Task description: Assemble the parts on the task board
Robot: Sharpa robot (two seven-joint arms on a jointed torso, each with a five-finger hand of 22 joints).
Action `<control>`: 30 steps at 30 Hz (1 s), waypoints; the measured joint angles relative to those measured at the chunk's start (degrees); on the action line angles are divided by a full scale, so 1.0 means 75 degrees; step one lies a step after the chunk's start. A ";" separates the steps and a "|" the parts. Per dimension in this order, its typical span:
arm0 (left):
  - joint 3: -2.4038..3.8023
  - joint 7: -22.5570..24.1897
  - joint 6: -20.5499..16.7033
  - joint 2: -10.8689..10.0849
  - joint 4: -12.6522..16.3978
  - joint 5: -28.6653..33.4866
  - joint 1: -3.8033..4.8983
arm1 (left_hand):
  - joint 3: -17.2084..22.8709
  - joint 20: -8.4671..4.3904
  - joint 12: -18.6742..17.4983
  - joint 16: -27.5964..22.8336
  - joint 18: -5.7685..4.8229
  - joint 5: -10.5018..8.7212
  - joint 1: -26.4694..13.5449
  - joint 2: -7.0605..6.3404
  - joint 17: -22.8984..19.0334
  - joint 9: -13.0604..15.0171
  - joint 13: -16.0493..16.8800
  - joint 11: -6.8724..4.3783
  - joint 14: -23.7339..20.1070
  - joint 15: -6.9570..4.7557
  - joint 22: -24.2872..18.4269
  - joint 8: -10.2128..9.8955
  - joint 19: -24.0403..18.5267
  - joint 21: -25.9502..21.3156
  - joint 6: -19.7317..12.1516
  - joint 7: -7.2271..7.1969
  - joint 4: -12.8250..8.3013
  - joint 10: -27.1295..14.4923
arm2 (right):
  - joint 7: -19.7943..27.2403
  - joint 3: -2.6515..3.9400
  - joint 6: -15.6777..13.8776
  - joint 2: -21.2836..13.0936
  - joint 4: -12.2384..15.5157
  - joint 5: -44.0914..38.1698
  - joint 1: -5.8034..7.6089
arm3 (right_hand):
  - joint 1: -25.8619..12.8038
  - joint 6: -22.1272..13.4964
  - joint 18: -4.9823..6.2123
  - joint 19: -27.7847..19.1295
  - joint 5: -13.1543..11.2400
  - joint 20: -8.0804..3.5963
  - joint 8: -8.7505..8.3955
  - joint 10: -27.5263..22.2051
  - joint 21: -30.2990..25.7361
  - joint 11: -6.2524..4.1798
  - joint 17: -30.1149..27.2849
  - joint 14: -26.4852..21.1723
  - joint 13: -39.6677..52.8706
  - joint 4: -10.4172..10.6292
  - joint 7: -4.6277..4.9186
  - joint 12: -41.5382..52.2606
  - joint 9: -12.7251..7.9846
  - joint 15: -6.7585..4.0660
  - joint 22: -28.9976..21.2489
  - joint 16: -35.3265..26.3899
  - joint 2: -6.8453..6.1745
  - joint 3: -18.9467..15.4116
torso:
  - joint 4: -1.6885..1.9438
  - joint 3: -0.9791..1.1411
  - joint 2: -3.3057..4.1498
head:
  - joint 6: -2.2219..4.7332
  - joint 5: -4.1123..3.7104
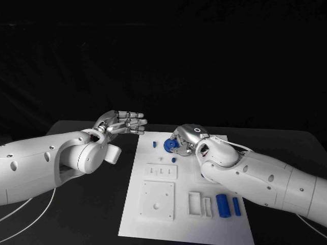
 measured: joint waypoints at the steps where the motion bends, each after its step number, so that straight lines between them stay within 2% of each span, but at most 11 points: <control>1: 0.0000 0.0000 0.0000 0.0001 0.0000 0.0000 0.0000 | 0.0000 0.0000 0.0000 0.0000 0.0000 0.0000 0.0000 0.0000 0.0000 0.0000 0.0000 0.0000 0.0000 0.0000 0.0000 0.0000 0.0000 0.0000 0.0000 0.0000 0.0000 0.0000 | -0.0002 -0.0001 0.0020 0.0012 -0.0013 0.0006 0.0000 | -0.0002 -0.0064 0.0025 0.0015 -0.0062 0.0015 0.0004 -0.0019 0.0000 0.0019 -0.0007 -0.0015 -0.0023 0.0202 0.0010 -0.0004 0.0000 0.0015 -0.0018 0.0000 -0.0004 -0.0045 | 0.0000 0.0000 0.0000 | 0.0000 0.0000; 2: -0.0001 0.0000 0.0000 0.0001 0.0000 0.0000 0.0000 | 0.0000 0.0000 0.0000 0.0000 0.0000 0.0000 0.0000 0.0000 0.0000 0.0000 0.0000 0.0000 0.0000 0.0000 0.0000 0.0000 0.0000 0.0000 0.0000 0.0000 0.0000 0.0000 | -0.0003 -0.0005 0.0048 0.0028 -0.0029 0.0017 -0.0001 | -0.0099 -0.0138 0.0066 0.0027 0.0054 0.0027 0.0005 -0.0025 0.0000 0.0025 -0.0011 -0.0026 -0.0039 0.0378 0.0028 -0.0004 -0.0007 0.0026 -0.0031 -0.0024 -0.0036 -0.0072 | 0.0000 0.0000 0.0000 | 0.0000 -0.0001; 4: -0.0002 0.0000 0.0000 0.0001 0.0000 0.0000 0.0000 | 0.0000 0.0000 0.0000 0.0000 0.0001 0.0000 0.0000 0.0000 0.0000 0.0000 0.0000 0.0000 0.0000 0.0000 0.0000 0.0000 0.0000 0.0000 -0.0010 -0.0010 0.0000 0.0000 | -0.0004 -0.0008 0.0077 0.0043 -0.0040 0.0032 -0.0003 | -0.0280 -0.0161 0.0073 0.0027 0.0357 0.0026 0.0004 -0.0025 0.0000 0.0025 -0.0017 -0.0026 -0.0051 0.0474 0.0028 -0.0004 -0.0012 0.0026 -0.0042 -0.0028 -0.0053 0.0025 | 0.0001 0.0000 0.0001 | 0.0000 0.0000; 5: -0.0002 0.0000 0.0000 0.0001 0.0002 0.0000 0.0000 | 0.0000 0.0000 0.0000 0.0000 0.0000 0.0000 0.0000 0.0000 0.0000 0.0000 0.0000 0.0000 0.0000 0.0000 -0.0004 0.0000 0.0000 0.0000 -0.0028 -0.0028 0.0000 0.0000 | -0.0004 -0.0008 0.0102 0.0055 -0.0048 0.0048 -0.0004 | -0.0474 -0.0355 0.0122 0.0027 0.0645 0.0026 0.0005 -0.0025 0.0000 0.0025 -0.0020 -0.0025 -0.0064 0.0474 0.0038 -0.0005 -0.0019 0.0026 -0.0057 -0.0028 -0.0072 0.0192 | 0.0001 0.0000 0.0000 | -0.0004 0.0002; 8: -0.0002 0.0000 0.0000 -0.0001 0.0008 0.0000 0.0000 | 0.0000 0.0000 0.0000 0.0000 0.0000 0.0000 0.0000 0.0000 0.0000 0.0000 0.0000 0.0000 0.0000 0.0000 -0.0007 0.0000 0.0000 0.0000 -0.0028 -0.0028 0.0000 0.0000 | -0.0004 -0.0008 0.0161 0.0072 -0.0060 0.0093 -0.0004 | -0.0743 -0.0522 0.0128 0.0027 0.0931 0.0026 0.0006 -0.0029 0.0000 0.0021 -0.0033 -0.0026 -0.0082 0.0427 0.0056 -0.0005 -0.0035 0.0026 -0.0080 -0.0028 -0.0067 0.0334 | 0.0001 0.0000 -0.0001 | -0.0007 0.0003; 13: -0.0002 0.0000 0.0000 -0.0018 0.0013 0.0000 0.0000 | 0.0000 0.0000 -0.0003 0.0000 0.0000 0.0000 0.0000 0.0000 0.0000 0.0000 0.0000 0.0000 0.0000 0.0000 -0.0006 0.0000 0.0000 0.0000 -0.0028 -0.0028 0.0000 0.0000 | -0.0004 -0.0010 0.0252 0.0041 -0.0057 0.0174 -0.0005 | -0.0788 -0.0395 0.0129 0.0027 0.1049 0.0027 0.0005 -0.0053 0.0000 -0.0004 -0.0034 -0.0026 -0.0087 0.0398 0.0029 -0.0005 -0.0035 0.0025 -0.0097 -0.0028 -0.0084 0.0362 | 0.0004 0.0000 -0.0010 | -0.0018 -0.0015; 24: -0.0003 0.0000 -0.0001 -0.0048 0.0013 0.0000 0.0000 | 0.0000 0.0000 -0.0003 0.0000 0.0001 0.0000 0.0000 0.0000 0.0000 -0.0006 0.0000 0.0000 0.0000 0.0000 -0.0005 0.0000 0.0000 0.0000 -0.0028 -0.0028 0.0000 0.0000 | -0.0014 -0.0011 0.0305 -0.0150 0.0002 0.0291 -0.0005 | -0.0851 -0.0235 0.0123 0.0027 0.1049 0.0026 0.0005 -0.0053 0.0000 -0.0003 -0.0033 -0.0026 -0.0087 0.0419 0.0000 -0.0005 -0.0028 0.0025 -0.0117 -0.0028 -0.0083 0.0383 | -0.0004 0.0015 -0.0012 | -0.0026 -0.0007; 26: -0.0003 0.0000 -0.0001 -0.0052 0.0013 0.0000 0.0000 | 0.0000 0.0000 -0.0003 0.0000 0.0000 0.0000 0.0000 0.0000 0.0000 -0.0006 0.0000 0.0000 0.0000 0.0000 -0.0005 0.0000 0.0000 0.0000 -0.0028 -0.0028 0.0000 0.0000 | -0.0018 -0.0011 0.0299 -0.0220 0.0045 0.0302 -0.0005 | -0.0851 -0.0210 0.0120 0.0027 0.1049 0.0026 0.0005 -0.0053 0.0000 -0.0004 -0.0033 -0.0026 -0.0086 0.0419 0.0025 -0.0005 -0.0028 0.0025 -0.0124 -0.0028 -0.0083 0.0383 | -0.0005 0.0015 -0.0012 | -0.0023 -0.0006; 30: -0.0004 0.0000 -0.0001 -0.0061 0.0003 0.0000 0.0000 | 0.0000 0.0000 -0.0003 0.0000 0.0001 0.0000 0.0000 0.0000 0.0000 -0.0006 0.0000 0.0000 0.0000 0.0000 -0.0005 0.0000 0.0000 0.0000 -0.0028 -0.0028 0.0000 0.0000 | -0.0019 -0.0012 0.0219 -0.0443 0.0219 0.0334 -0.0006 | -0.0850 -0.0173 0.0118 0.0027 0.1003 0.0026 0.0005 -0.0053 0.0000 -0.0004 -0.0033 -0.0026 -0.0086 0.0461 -0.0013 -0.0005 -0.0028 0.0026 -0.0132 -0.0028 -0.0082 0.0425 | -0.0006 0.0023 -0.0014 | -0.0009 -0.0006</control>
